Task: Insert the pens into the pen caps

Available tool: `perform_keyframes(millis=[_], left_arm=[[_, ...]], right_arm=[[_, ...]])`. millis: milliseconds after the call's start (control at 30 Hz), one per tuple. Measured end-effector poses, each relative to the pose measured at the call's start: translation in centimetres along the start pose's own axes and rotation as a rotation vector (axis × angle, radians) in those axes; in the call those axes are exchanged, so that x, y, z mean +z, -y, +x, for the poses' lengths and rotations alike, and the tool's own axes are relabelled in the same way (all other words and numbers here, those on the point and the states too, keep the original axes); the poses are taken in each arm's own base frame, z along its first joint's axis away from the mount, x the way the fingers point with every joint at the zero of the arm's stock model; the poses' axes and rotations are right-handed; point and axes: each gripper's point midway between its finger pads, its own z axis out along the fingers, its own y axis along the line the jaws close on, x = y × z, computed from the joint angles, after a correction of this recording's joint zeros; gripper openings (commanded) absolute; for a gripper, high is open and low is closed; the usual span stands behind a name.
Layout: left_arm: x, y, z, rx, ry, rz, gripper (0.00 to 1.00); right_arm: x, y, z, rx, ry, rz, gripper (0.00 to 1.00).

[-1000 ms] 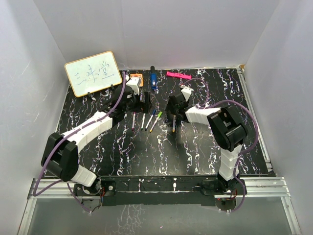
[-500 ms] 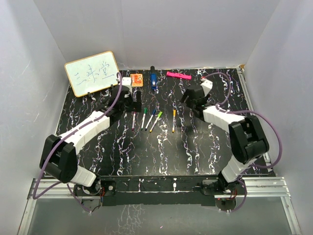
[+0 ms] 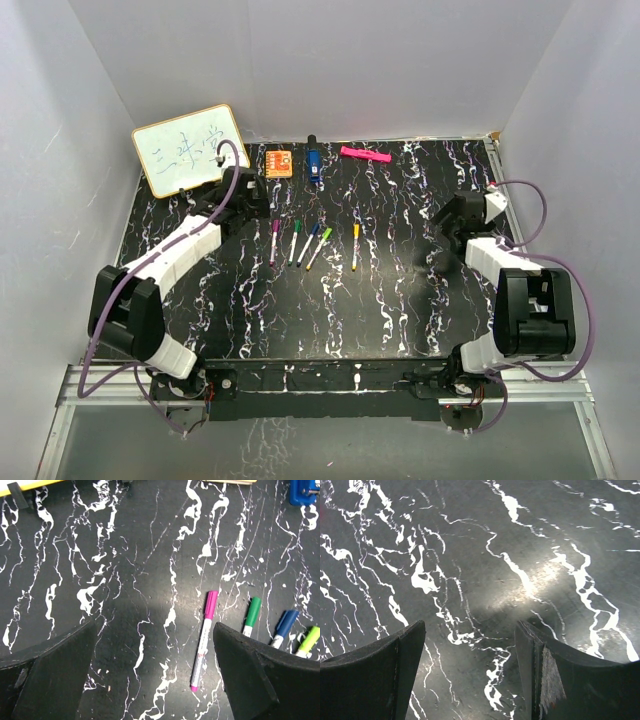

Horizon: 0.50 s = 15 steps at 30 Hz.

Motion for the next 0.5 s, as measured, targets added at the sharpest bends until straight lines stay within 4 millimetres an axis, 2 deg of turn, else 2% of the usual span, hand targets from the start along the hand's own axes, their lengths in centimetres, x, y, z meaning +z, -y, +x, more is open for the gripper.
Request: perform_keyframes(millis=[100, 200, 333, 433, 500], left_arm=[[0.3, -0.3, -0.5, -0.011, 0.006, -0.036, 0.98], [0.4, -0.8, -0.1, -0.014, -0.003, -0.062, 0.98], [0.3, -1.7, -0.2, -0.023, 0.007, -0.116, 0.98], [0.2, -2.9, -0.3, -0.024, 0.020, -0.181, 0.98], [0.1, -3.5, -0.4, -0.025, 0.028, -0.217, 0.98]], right_arm=[[-0.1, 1.0, -0.5, 0.021, 0.007, 0.008, 0.70], [-0.2, 1.1, -0.3, 0.023, 0.003, 0.003, 0.71], [-0.2, 1.0, -0.3, 0.022, 0.000, -0.003, 0.80], [-0.3, 1.0, -0.5, 0.023, 0.007, -0.002, 0.93], [-0.4, 1.0, -0.6, 0.022, 0.013, -0.003, 0.95]])
